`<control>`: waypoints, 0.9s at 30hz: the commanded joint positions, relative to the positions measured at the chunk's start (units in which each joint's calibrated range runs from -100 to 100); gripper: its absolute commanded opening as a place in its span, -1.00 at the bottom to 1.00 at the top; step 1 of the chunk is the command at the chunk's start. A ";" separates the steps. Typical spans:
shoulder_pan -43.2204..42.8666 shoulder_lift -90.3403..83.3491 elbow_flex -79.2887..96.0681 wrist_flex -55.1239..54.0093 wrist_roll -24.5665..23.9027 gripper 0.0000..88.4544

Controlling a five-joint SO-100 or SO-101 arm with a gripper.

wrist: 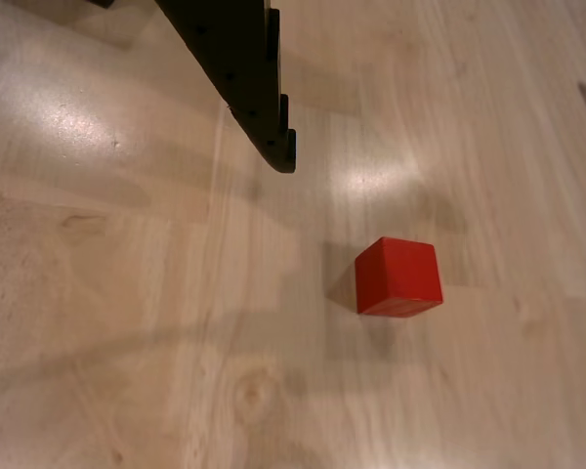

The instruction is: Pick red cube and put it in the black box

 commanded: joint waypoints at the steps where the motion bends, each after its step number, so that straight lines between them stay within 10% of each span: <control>1: 0.65 1.15 -3.50 0.44 0.15 0.14; 27: 0.81 22.20 -20.06 0.27 4.04 0.14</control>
